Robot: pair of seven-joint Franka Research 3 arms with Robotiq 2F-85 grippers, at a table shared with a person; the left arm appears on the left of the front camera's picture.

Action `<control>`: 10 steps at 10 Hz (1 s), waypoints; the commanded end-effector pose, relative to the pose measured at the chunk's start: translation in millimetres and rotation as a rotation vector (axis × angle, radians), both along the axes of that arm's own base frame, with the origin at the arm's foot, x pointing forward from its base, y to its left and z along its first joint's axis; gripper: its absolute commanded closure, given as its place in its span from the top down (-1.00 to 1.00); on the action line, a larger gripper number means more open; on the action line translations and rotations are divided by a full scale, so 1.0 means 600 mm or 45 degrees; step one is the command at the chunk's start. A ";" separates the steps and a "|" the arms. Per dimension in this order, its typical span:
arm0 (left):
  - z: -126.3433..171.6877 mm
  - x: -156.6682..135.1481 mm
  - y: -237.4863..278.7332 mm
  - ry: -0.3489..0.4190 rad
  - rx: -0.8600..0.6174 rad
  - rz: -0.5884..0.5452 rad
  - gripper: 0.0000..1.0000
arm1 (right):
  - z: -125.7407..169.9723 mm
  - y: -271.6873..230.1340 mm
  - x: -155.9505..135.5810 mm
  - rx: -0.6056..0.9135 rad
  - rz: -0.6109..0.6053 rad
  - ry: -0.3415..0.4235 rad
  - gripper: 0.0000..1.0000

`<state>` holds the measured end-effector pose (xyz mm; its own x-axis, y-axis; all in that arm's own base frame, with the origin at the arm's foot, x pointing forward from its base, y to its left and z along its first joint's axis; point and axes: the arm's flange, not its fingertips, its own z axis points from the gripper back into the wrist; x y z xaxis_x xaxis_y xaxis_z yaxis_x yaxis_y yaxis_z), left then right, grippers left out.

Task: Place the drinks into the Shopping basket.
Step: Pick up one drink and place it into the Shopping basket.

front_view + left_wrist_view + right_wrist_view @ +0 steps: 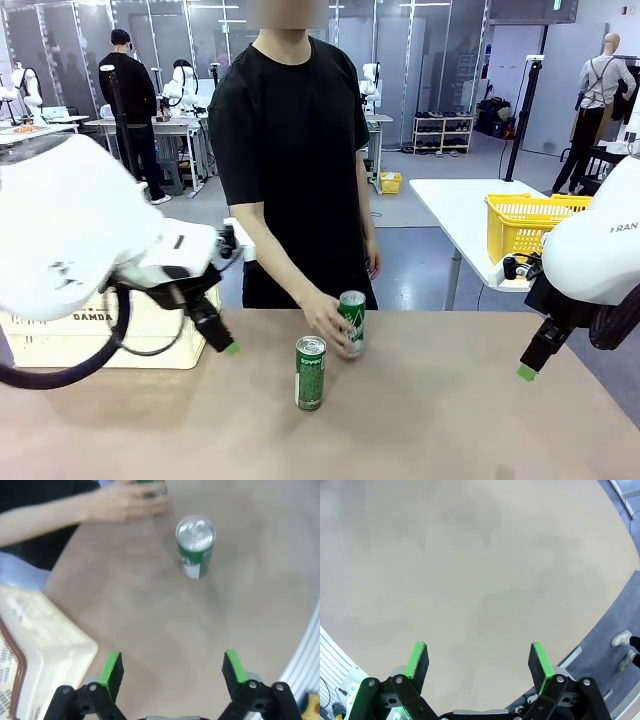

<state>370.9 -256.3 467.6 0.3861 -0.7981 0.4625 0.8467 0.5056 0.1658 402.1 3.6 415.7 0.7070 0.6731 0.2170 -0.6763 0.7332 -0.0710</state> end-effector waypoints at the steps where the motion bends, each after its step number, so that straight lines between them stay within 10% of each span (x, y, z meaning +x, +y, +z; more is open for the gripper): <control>1: 0.000 0.044 -0.040 0.044 -0.011 -0.057 1.00 | 0.000 -0.003 -0.001 -0.001 0.011 0.004 1.00; 10: -0.042 -0.063 0.140 0.096 0.027 0.064 1.00 | 0.000 -0.003 -0.001 -0.001 0.011 0.004 1.00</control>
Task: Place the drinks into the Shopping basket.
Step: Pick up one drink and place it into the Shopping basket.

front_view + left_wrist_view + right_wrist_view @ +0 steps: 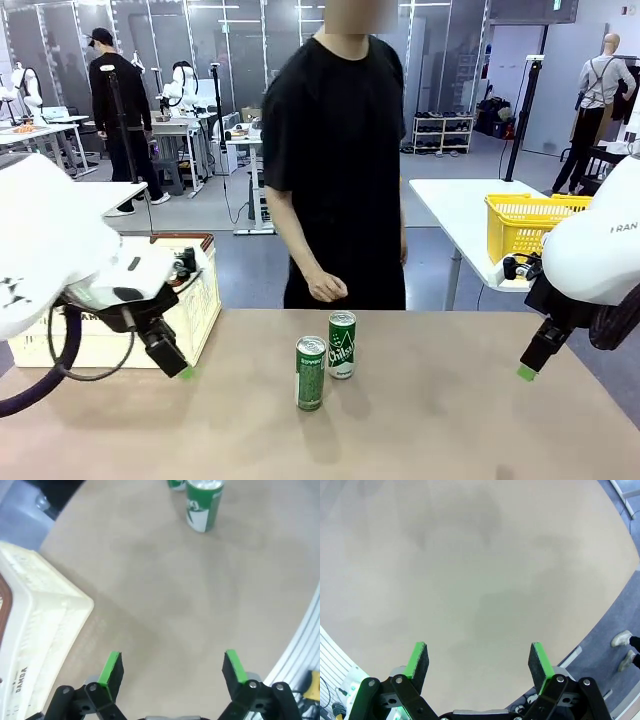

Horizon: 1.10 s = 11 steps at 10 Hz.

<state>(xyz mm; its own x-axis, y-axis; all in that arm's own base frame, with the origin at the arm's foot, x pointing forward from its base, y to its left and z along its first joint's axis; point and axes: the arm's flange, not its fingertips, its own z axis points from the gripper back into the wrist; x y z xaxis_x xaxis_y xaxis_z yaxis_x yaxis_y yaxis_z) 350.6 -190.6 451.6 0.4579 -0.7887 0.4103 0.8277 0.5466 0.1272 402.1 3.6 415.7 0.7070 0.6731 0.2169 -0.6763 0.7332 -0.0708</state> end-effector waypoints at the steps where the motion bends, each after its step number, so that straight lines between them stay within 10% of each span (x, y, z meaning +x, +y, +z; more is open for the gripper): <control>1: -0.027 -0.035 0.044 0.015 -0.021 0.015 1.00 | 0.000 -0.003 -0.001 -0.001 0.011 0.004 1.00; 11: -0.031 0.068 -0.104 0.031 0.007 0.012 1.00 | 0.000 -0.003 -0.001 -0.001 0.011 0.004 1.00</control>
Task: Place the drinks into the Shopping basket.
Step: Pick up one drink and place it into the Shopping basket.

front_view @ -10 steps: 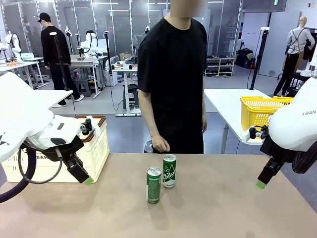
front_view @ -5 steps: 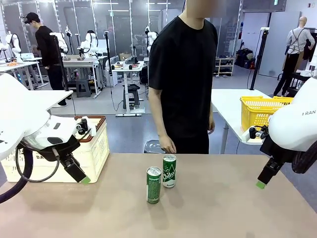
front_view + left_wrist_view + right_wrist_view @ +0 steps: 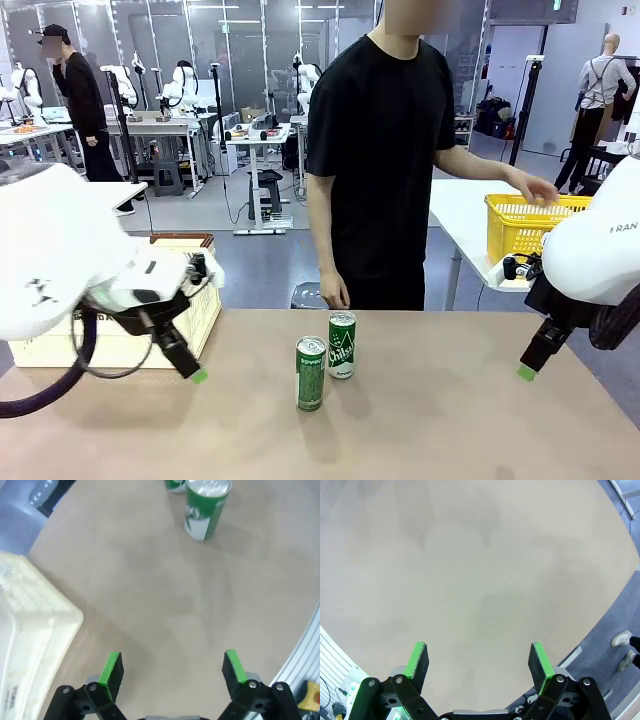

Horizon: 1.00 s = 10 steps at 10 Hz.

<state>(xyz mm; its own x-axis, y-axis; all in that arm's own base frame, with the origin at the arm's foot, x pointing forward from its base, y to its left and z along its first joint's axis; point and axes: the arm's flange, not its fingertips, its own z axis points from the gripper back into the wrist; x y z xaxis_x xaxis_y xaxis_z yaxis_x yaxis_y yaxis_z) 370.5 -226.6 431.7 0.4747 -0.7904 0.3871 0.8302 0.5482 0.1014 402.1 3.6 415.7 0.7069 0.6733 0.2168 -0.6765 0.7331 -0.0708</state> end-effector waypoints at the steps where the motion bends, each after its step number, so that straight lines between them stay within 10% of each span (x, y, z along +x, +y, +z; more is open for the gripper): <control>1: 0.004 0.052 -0.087 -0.036 0.010 0.007 1.00 | 0.000 -0.003 -0.001 -0.001 0.011 0.004 1.00; 10: 0.006 0.061 -0.149 -0.037 0.014 -0.041 1.00 | 0.000 -0.003 -0.001 -0.001 0.011 0.004 1.00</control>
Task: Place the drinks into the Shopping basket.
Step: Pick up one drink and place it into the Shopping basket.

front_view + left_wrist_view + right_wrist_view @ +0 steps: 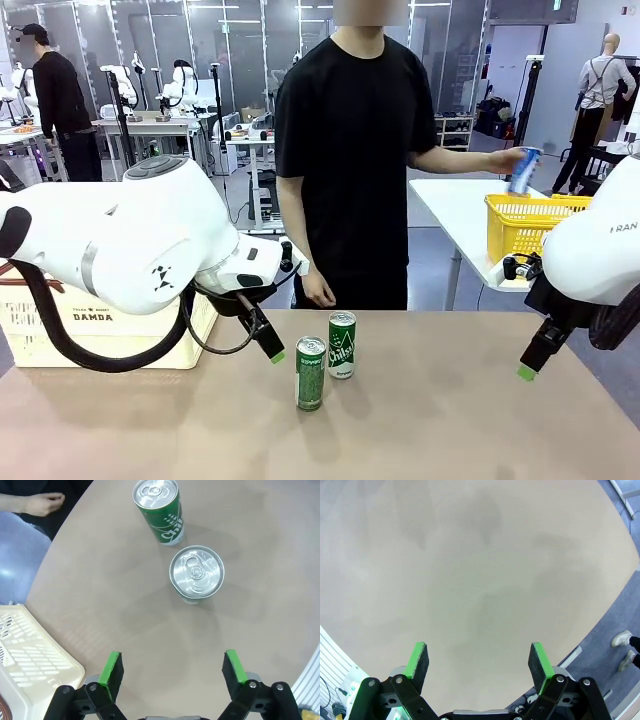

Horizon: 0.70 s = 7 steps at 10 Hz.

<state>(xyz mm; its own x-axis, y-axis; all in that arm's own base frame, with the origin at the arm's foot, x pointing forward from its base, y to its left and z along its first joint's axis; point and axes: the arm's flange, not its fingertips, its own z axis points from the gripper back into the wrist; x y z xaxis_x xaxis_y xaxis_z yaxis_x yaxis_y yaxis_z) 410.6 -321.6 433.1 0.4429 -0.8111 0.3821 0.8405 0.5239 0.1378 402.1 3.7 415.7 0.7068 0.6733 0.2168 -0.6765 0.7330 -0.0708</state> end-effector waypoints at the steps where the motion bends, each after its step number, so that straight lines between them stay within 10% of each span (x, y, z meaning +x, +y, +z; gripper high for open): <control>1: 0.000 0.000 0.000 -0.001 0.000 0.000 1.00 | 0.000 -0.003 -0.001 -0.001 0.011 0.004 1.00; 7: 0.022 0.046 -0.103 0.068 0.011 -0.206 1.00 | 0.000 -0.003 -0.001 -0.001 0.011 0.004 1.00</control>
<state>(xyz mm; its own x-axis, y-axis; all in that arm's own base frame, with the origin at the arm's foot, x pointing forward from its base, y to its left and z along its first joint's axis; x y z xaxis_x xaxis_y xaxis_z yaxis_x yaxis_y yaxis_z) 424.0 -373.9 440.1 0.3337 -0.8573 0.3921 0.9103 0.4011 0.1021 402.1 3.6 415.7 0.7069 0.6733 0.2168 -0.6765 0.7330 -0.0708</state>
